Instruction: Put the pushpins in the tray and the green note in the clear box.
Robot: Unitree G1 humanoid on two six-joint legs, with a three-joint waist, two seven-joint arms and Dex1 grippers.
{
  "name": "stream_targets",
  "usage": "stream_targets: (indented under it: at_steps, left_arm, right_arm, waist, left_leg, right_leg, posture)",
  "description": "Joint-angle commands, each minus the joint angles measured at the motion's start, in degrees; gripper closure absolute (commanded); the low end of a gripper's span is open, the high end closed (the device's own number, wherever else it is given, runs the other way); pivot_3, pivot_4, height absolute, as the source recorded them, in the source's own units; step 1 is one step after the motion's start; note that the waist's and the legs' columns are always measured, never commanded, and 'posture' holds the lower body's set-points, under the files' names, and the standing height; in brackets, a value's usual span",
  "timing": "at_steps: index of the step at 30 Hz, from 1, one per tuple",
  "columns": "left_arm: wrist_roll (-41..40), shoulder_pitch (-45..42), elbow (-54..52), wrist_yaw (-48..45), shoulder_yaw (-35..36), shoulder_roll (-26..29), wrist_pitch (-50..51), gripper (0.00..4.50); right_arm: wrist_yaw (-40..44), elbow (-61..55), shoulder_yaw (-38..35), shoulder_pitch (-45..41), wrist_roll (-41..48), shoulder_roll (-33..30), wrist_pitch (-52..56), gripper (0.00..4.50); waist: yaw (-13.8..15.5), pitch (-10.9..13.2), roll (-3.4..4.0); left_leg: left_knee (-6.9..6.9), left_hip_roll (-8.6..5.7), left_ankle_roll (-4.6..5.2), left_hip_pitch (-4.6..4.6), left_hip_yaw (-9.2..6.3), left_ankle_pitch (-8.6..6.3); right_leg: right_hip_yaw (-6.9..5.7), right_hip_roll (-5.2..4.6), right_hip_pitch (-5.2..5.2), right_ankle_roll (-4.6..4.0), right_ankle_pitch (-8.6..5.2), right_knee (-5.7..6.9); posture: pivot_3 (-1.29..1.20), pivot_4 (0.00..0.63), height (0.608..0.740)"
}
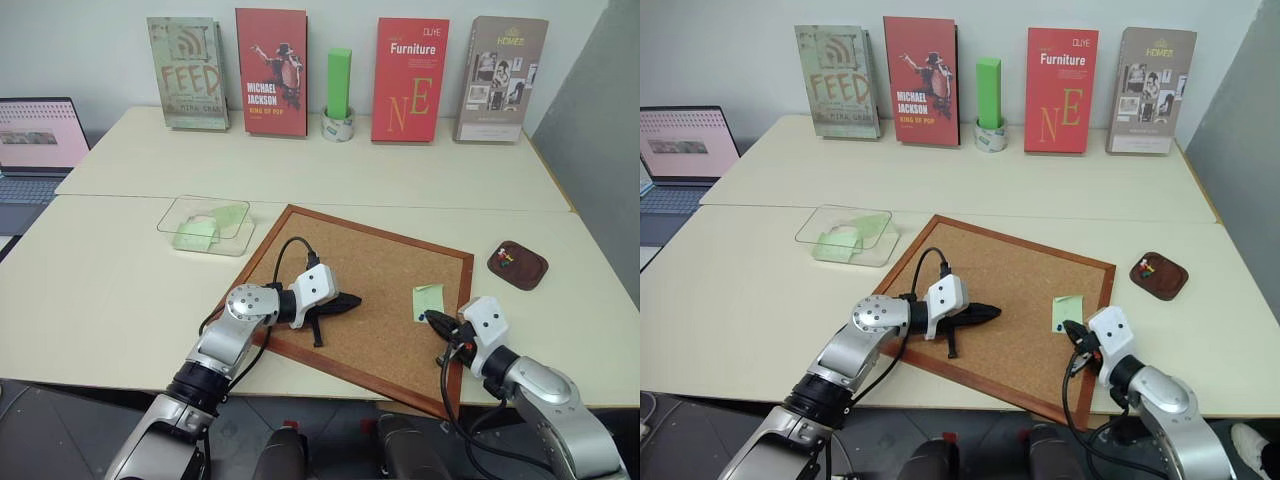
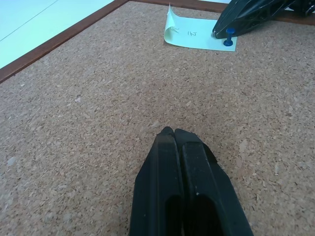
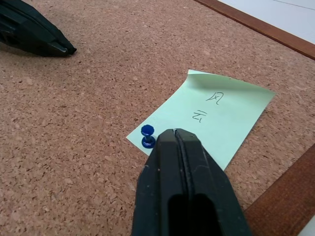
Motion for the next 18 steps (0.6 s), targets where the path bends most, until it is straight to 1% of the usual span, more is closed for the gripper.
stream_targets:
  at_steps: [1, 2, 4, 5, 9, 10, 11, 14, 18]
  left_arm:
    - [1.8, 1.0, 1.7, -0.2, -0.7, 1.0, 0.8, 4.5]
    - [1.8, 0.9, 1.8, -0.2, -0.7, 1.0, 0.8, 4.5]
    - [1.8, 1.0, 1.7, -0.2, -0.7, 1.0, 0.8, 4.5]
    - [1.8, 1.0, 1.7, -0.2, -0.7, 1.0, 0.8, 4.5]
    - [1.8, 0.8, 1.9, -0.2, -0.8, 0.9, 0.8, 4.5]
    - [1.8, 0.8, 1.9, -0.2, -0.8, 0.9, 0.8, 4.5]
    - [1.8, 0.8, 1.9, -0.2, -0.8, 0.9, 0.7, 4.5]
    - [1.8, 0.9, 1.9, -0.3, -0.8, 1.0, 0.7, 4.5]
    - [1.9, 0.9, 1.9, -0.4, -0.9, 1.0, 0.7, 4.5]
  right_arm:
    - [-1.0, -4.2, -2.8, 0.8, 2.0, 1.9, -2.2, 4.43]
    - [-1.2, -4.7, -3.3, 1.2, 2.2, 2.0, -2.2, 4.43]
    - [-1.5, -5.1, -3.9, 1.6, 1.7, 2.2, -2.3, 4.07]
    - [-1.8, -5.2, -4.1, 1.7, 1.2, 2.1, -2.8, 3.98]
    - [-3.6, -5.5, -5.0, 1.1, 0.1, 2.5, -3.2, 3.01]
    - [-3.0, -6.2, -4.7, 1.2, 1.1, 2.3, -1.9, 2.71]
    - [-2.5, -6.7, -4.4, 1.3, 1.9, 2.2, -0.9, 2.58]
    - [-0.5, -7.7, -2.8, 2.1, 3.9, 1.4, 1.9, 1.96]
    - [-0.2, -6.4, -1.2, 1.7, 3.0, 0.9, 3.2, 1.96]
  waist:
    - [0.0, 0.0, 0.0]
    - [0.0, 0.0, 0.02]
    - [0.0, 0.0, 0.01]
    - [0.0, 0.0, 0.01]
    - [0.0, 0.0, 0.01]
    - [0.0, 0.0, 0.01]
    - [0.0, 0.0, 0.01]
    - [0.0, 0.0, 0.01]
    - [0.0, 0.0, 0.01]
  left_leg:
    - [0.0, 0.0, 0.0, 0.0, 0.0, 0.0]
    - [0.0, 0.01, 0.0, 0.0, 0.0, 0.0]
    - [-0.01, 0.01, 0.0, -0.01, 0.0, 0.0]
    - [-0.01, 0.01, 0.0, -0.02, 0.0, 0.0]
    - [-0.01, 0.01, 0.0, -0.01, 0.0, 0.0]
    - [-0.01, 0.01, 0.0, -0.01, 0.0, 0.0]
    - [-0.01, 0.01, 0.0, -0.01, 0.0, 0.0]
    - [-0.01, 0.01, 0.0, -0.02, 0.0, 0.0]
    - [-0.02, 0.01, 0.0, -0.02, -0.01, 0.0]
  right_leg:
    - [0.0, 0.0, 0.0, 0.0, 0.0, 0.0]
    - [-0.01, 0.0, 0.0, 0.0, 0.0, 0.0]
    - [0.0, 0.0, -0.01, 0.0, 0.0, 0.0]
    - [-0.01, 0.0, -0.01, 0.0, 0.0, 0.0]
    - [-0.01, 0.0, -0.01, 0.0, 0.0, -0.02]
    - [-0.01, 0.0, -0.01, 0.0, 0.0, -0.02]
    - [-0.01, 0.0, -0.01, 0.0, 0.0, -0.02]
    - [0.0, 0.0, -0.01, 0.0, 0.0, -0.02]
    - [0.0, 0.0, -0.01, 0.0, 0.0, -0.02]
  posture:
    - [0.0, 0.15, 0.74]
    - [0.0, 0.15, 0.74]
    - [0.0, 0.15, 0.74]
    - [0.0, 0.15, 0.74]
    - [0.0, 0.15, 0.74]
    - [0.0, 0.15, 0.74]
    - [0.0, 0.15, 0.74]
    - [0.0, 0.15, 0.74]
    - [0.0, 0.15, 0.74]
